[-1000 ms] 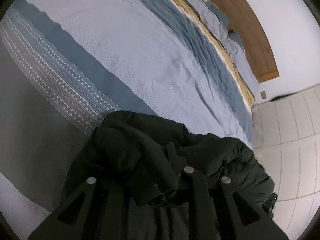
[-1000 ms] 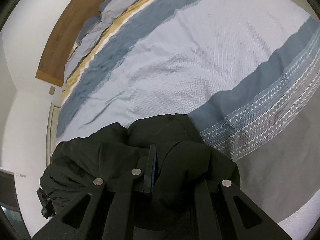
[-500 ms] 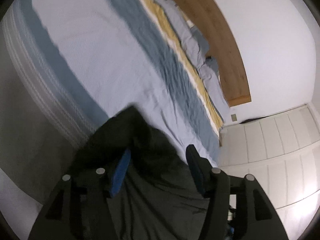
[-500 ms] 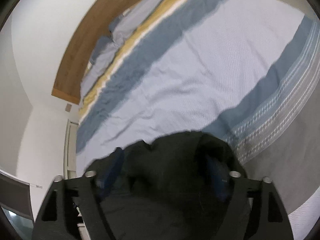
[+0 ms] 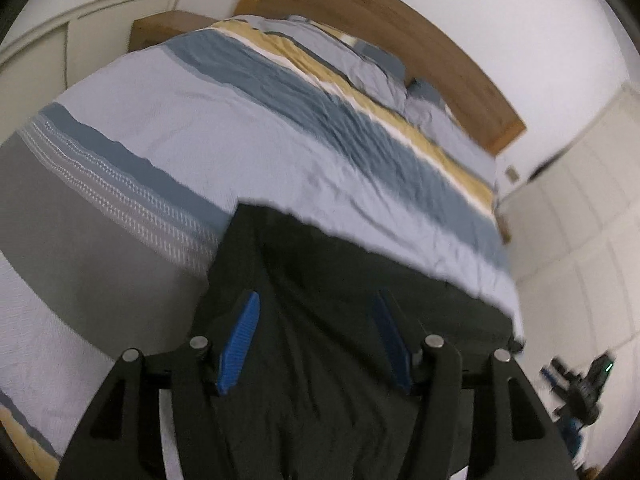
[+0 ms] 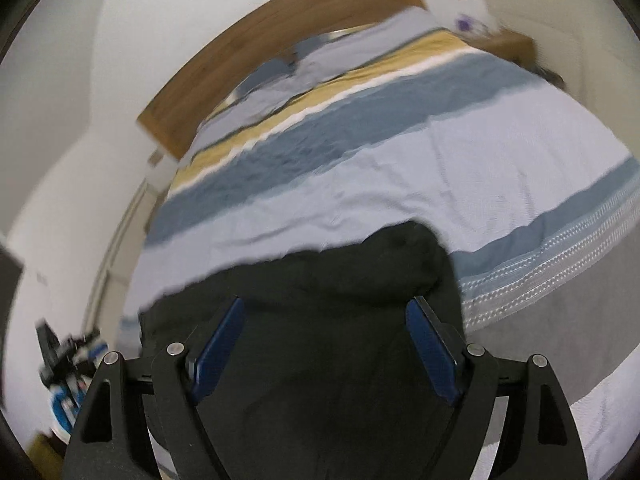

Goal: Fold large clothes

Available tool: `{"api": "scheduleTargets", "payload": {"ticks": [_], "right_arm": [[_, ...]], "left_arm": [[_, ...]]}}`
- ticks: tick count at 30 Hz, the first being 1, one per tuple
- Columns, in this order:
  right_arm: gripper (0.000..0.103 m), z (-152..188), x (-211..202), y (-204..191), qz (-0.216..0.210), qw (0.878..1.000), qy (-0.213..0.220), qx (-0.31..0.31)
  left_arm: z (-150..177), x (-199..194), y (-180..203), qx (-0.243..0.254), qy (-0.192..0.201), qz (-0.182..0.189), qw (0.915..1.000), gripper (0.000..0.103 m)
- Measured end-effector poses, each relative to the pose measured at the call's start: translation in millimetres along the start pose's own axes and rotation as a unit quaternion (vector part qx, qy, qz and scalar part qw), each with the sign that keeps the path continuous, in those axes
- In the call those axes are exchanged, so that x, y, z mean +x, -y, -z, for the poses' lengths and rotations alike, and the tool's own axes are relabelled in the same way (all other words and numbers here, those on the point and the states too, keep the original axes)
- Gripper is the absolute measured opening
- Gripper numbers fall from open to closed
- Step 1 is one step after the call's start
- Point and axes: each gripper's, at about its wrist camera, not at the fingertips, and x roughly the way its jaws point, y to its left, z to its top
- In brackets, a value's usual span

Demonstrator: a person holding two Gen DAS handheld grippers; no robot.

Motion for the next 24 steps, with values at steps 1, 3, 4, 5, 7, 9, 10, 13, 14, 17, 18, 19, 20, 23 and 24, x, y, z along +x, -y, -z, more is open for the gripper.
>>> {"api": "scheduleTargets", "payload": {"ticks": [1, 3, 4, 5, 7, 9, 10, 13, 14, 17, 18, 19, 20, 23, 24], "right_arm": [[0.082, 10.3, 0.8, -9.4, 0.004, 1.000, -0.002, -0.019], [0.082, 28.9, 4.7, -26.5, 0.012, 0.999, -0.006, -0.051], [0.082, 38.8, 6.8, -35.8, 0.015, 0.998, -0.007, -0.066], [0.082, 47.3, 8.4, -41.5, 0.015, 0.997, -0.008, -0.074], [0.082, 64.2, 12.3, -54.9, 0.015, 0.996, -0.008, -0.089], [0.082, 75.4, 16.4, -63.0, 0.016, 0.995, -0.007, -0.103], [0.082, 81.1, 18.7, -67.8, 0.016, 0.994, -0.006, -0.109], [0.082, 97.3, 26.1, -83.4, 0.019, 0.991, -0.004, -0.133], [0.082, 102.9, 29.5, -87.7, 0.020, 0.990, -0.004, -0.142], [0.082, 114.1, 48.1, -97.8, 0.021, 0.986, -0.014, -0.163], [0.082, 114.3, 55.8, -98.3, 0.020, 0.986, -0.019, -0.165], [0.082, 113.5, 63.3, -98.4, 0.021, 0.986, -0.021, -0.165], [0.082, 110.6, 71.0, -98.3, 0.022, 0.986, -0.022, -0.166], [0.082, 94.5, 91.1, -97.9, 0.023, 0.985, -0.019, -0.169], [0.083, 88.5, 97.2, -97.9, 0.023, 0.985, -0.020, -0.169]], "left_arm": [[13.6, 0.5, 6.2, 0.014, 0.000, -0.006, 0.9999, 0.058], [38.9, 3.7, 14.1, 0.035, -0.004, -0.012, 0.9993, 0.058], [47.5, 6.0, 17.5, 0.042, -0.005, -0.013, 0.9990, 0.058], [60.0, 8.2, 22.2, 0.050, -0.007, -0.014, 0.9986, 0.058], [76.6, 11.8, 30.7, 0.058, -0.007, -0.013, 0.9982, 0.058], [93.5, 14.7, 41.2, 0.073, -0.002, -0.016, 0.9972, 0.058], [100.0, 15.9, 46.1, 0.081, -0.001, -0.015, 0.9966, 0.058], [121.9, 21.4, 66.1, 0.115, 0.008, -0.015, 0.9932, 0.058], [127.5, 23.9, 73.2, 0.127, 0.011, -0.015, 0.9917, 0.058], [135.0, 42.9, 94.4, 0.164, 0.011, -0.015, 0.9863, 0.058], [133.6, 54.1, 99.4, 0.175, 0.008, -0.016, 0.9845, 0.058], [131.7, 61.5, 102.1, 0.179, 0.008, -0.019, 0.9836, 0.058], [128.5, 68.4, 104.1, 0.182, 0.008, -0.022, 0.9830, 0.058], [108.8, 95.4, 109.2, 0.190, 0.002, -0.030, 0.9813, 0.059], [99.4, 105.9, 111.6, 0.193, 0.000, -0.036, 0.9805, 0.060]]}}
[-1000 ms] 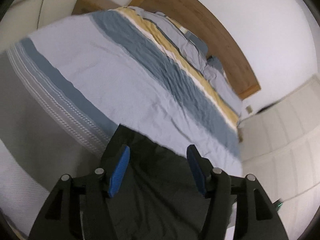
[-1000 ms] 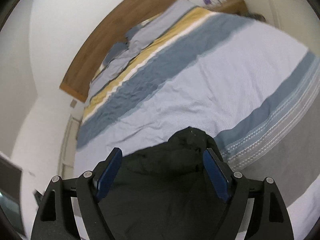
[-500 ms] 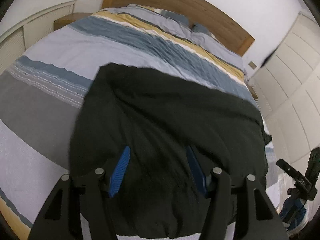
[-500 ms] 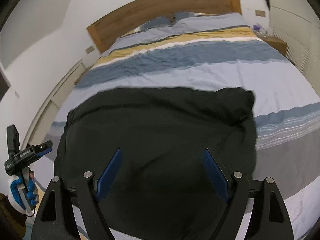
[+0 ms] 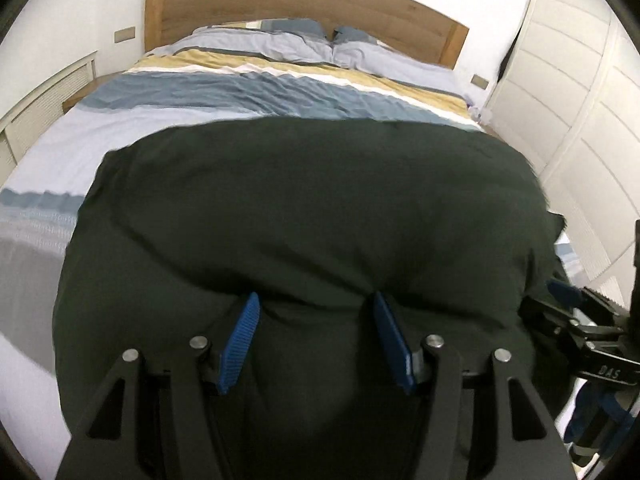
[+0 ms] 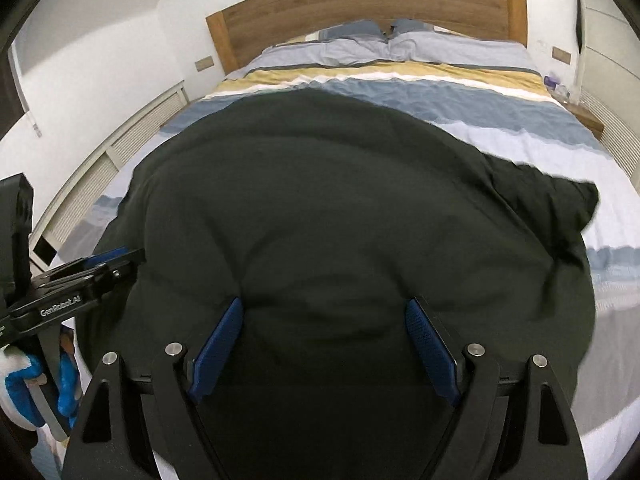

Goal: Fold large clothes

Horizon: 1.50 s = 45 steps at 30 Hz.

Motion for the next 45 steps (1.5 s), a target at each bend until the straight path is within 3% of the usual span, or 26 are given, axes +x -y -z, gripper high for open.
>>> {"api": "scheduleTargets", "payload": {"ticks": [15, 27, 36, 39, 41, 45], "right_arm": [[0.084, -88.6, 90.8, 41.9, 0.017, 0.998, -0.048, 0.033], [0.090, -102.8, 163.6, 73.1, 0.016, 0.991, -0.101, 0.087], [0.090, -96.4, 148.8, 104.1, -0.007, 0.989, -0.105, 0.102], [0.090, -89.4, 137.9, 121.3, 0.010, 0.988, -0.104, 0.116], [0.090, -87.1, 133.4, 131.9, 0.028, 0.987, -0.106, 0.121], [0.090, -79.6, 121.2, 152.6, 0.085, 0.982, -0.122, 0.117]], "left_arm": [[-97.3, 106.1, -12.9, 0.015, -0.067, -0.041, 0.9968, 0.064], [-112.6, 169.8, -27.6, -0.022, -0.107, -0.059, 0.9923, 0.082], [-115.0, 163.0, -53.6, -0.031, -0.132, -0.033, 0.9902, 0.086], [-112.1, 155.9, -64.4, -0.040, -0.134, -0.035, 0.9896, 0.086], [-110.6, 149.9, -73.9, -0.046, -0.136, -0.044, 0.9887, 0.087], [-108.3, 136.8, -103.4, -0.060, -0.145, -0.101, 0.9824, 0.086]]}}
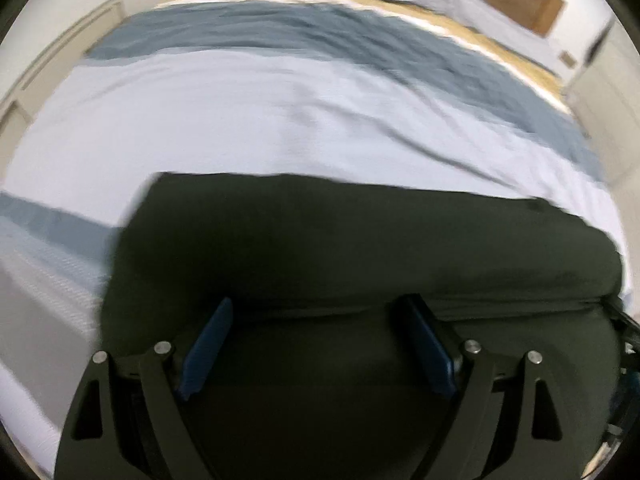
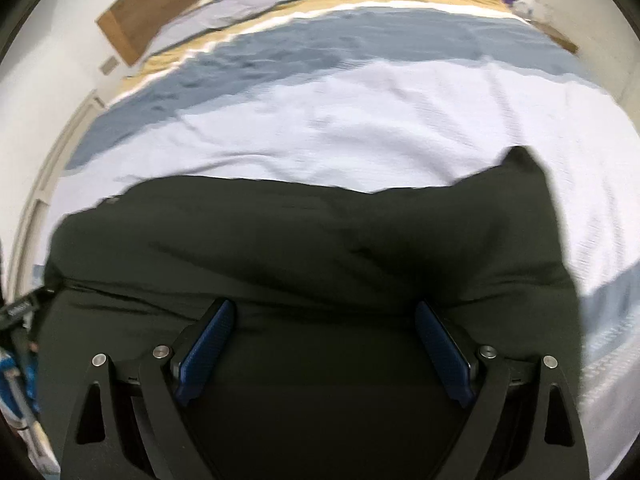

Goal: Fold large clothes

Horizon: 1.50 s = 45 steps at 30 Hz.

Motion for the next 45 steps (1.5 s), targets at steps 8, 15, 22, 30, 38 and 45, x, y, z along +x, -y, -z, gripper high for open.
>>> {"api": "scheduleTargets", "payload": {"ticks": [8, 15, 22, 30, 38, 45], "right_arm": [[0.090, 24.3, -58.5, 26.6, 0.046, 0.998, 0.048, -0.007], [0.090, 69.2, -92.9, -1.5, -0.035, 0.996, 0.081, -0.031], [0.090, 97.3, -57.2, 5.2, -0.021, 0.999, 0.036, -0.015], [0.091, 102.2, -57.3, 25.7, 0.024, 0.999, 0.032, 0.002], [0.091, 108.4, -73.1, 38.1, 0.039, 0.998, 0.038, 0.024], [0.093, 121.6, -100.0, 2.3, 0.001, 0.997, 0.073, -0.017]], "left_arm": [[32.0, -53.4, -42.1, 0.004, 0.067, -0.026, 0.9974, 0.086], [75.4, -64.6, -32.2, 0.005, 0.094, 0.006, 0.9955, 0.086], [97.4, -59.6, -24.3, 0.018, 0.108, -0.014, 0.9939, 0.086], [114.5, -69.1, -26.1, 0.023, 0.132, -0.016, 0.9909, 0.086], [127.7, -80.4, -28.1, 0.033, 0.143, -0.027, 0.9889, 0.086], [137.5, -92.4, -25.7, 0.037, 0.156, -0.027, 0.9867, 0.086]]}}
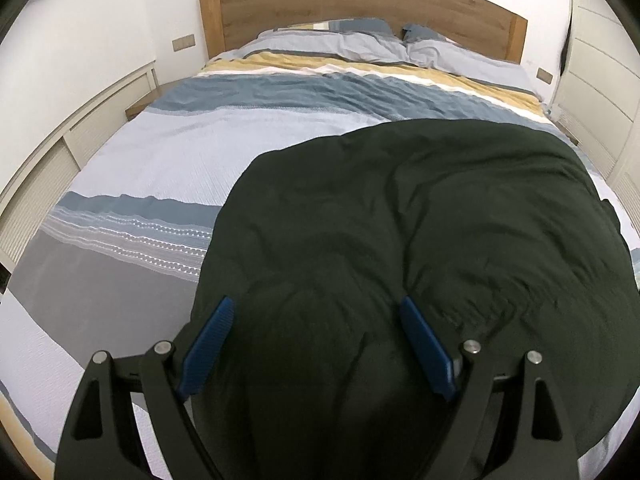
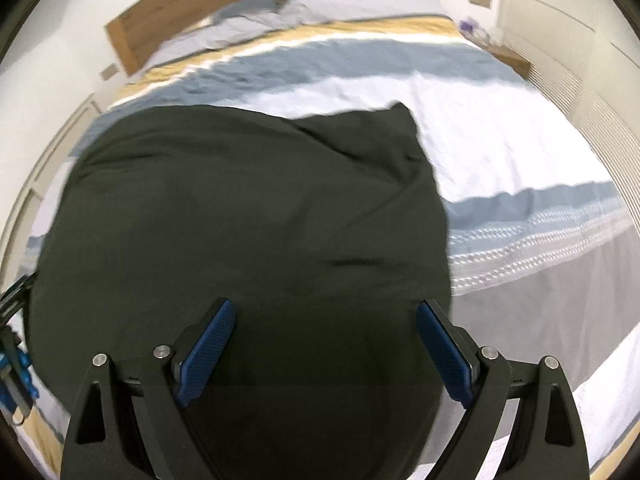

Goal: Fold large clothes

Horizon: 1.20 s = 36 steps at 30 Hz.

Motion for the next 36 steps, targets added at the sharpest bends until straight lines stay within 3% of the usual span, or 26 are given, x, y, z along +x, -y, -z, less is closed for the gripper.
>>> {"api": "scheduleTargets", "payload": {"ticks": [9, 14, 17, 21, 24, 28, 32, 35, 36], "right_arm": [[0.096, 23.5, 8.3, -23.2, -0.021, 0.999, -0.015, -0.019], [0.098, 24.1, 2.8, -11.0, -0.016, 0.999, -0.028, -0.021], [0.102, 22.9, -6.1, 2.1, -0.022, 0.999, -0.026, -0.017], [0.102, 20.7, -16.4, 31.6, -0.025, 1.000, -0.014, 0.001], [0.102, 17.8, -18.7, 52.3, -0.034, 0.999, -0.009, 0.031], [0.102, 7.8, -11.5, 80.6, -0.048, 0.997, -0.011, 0.066], [0.102, -5.6, 7.9, 96.6, -0.076, 0.993, -0.023, 0.091], [0.102, -16.2, 28.1, 107.7, -0.108, 0.988, -0.036, 0.106], [0.102, -19.0, 35.4, 109.7, -0.120, 0.986, -0.041, 0.111]], "left_arm": [[10.5, -9.3, -4.0, 0.004, -0.010, 0.007, 0.9999, 0.086], [19.4, -19.8, -36.4, -0.029, -0.014, 0.022, 0.9992, 0.086], [22.0, -26.8, -59.6, -0.054, -0.012, 0.012, 0.9984, 0.086], [22.8, -23.9, -92.8, -0.104, -0.028, 0.051, 0.9930, 0.086], [23.2, -12.9, -114.6, -0.147, -0.046, 0.098, 0.9831, 0.086], [25.9, 17.6, -133.1, -0.211, -0.086, 0.188, 0.9553, 0.086], [21.9, 49.8, -145.1, -0.259, -0.108, 0.238, 0.9299, 0.086], [17.5, 68.1, -146.5, -0.261, -0.123, 0.269, 0.9189, 0.088], [16.2, 79.9, -144.3, -0.258, -0.138, 0.289, 0.9115, 0.088]]}}
